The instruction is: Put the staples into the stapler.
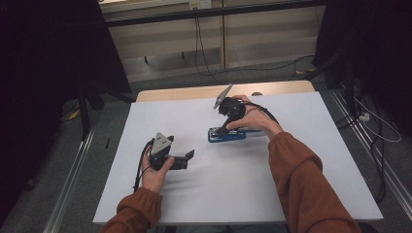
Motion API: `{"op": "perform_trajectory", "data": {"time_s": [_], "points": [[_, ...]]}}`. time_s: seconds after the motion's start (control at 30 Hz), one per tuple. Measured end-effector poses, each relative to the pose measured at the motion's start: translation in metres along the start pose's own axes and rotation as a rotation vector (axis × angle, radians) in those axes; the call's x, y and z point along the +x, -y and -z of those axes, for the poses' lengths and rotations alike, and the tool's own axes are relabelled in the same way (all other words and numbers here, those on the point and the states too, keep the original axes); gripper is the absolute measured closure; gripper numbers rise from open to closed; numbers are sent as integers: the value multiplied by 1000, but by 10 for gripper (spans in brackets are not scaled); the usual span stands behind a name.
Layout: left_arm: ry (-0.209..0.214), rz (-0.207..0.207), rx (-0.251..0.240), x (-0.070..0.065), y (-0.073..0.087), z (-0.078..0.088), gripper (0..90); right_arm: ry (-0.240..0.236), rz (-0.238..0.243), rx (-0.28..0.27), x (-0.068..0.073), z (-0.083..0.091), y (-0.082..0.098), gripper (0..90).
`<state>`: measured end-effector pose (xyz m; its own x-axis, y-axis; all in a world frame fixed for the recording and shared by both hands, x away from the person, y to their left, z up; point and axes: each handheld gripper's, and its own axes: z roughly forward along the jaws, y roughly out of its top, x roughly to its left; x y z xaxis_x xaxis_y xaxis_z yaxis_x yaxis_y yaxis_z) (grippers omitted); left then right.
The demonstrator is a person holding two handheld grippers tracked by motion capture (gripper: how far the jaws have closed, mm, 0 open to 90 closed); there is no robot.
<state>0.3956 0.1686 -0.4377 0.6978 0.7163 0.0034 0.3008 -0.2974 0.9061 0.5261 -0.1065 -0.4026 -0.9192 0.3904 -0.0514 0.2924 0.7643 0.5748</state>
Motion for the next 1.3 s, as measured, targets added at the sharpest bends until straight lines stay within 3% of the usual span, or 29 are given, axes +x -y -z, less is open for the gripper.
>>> {"op": "perform_trajectory", "data": {"time_s": [0.43, 0.6, 0.8, 1.03, 1.3], "points": [[2, 5, 1, 0, 0, 0, 37, 44, -54, -56, 1, 8, 9, 70], [5, 4, 1, 1, 1, -1, 37, 67, -104, -92, 1, 14, 15, 74], [1, 17, -4, 1, 1, 0, 37, 91, -128, -121, 3, 20, 21, 71], [-1, 17, -7, 2, 0, 0, 37, 142, -199, -176, 6, 29, 39, 67], [-17, 23, -14, 1, -1, 1, 37, 166, -257, -217, 8, 39, 62, 60]]}}
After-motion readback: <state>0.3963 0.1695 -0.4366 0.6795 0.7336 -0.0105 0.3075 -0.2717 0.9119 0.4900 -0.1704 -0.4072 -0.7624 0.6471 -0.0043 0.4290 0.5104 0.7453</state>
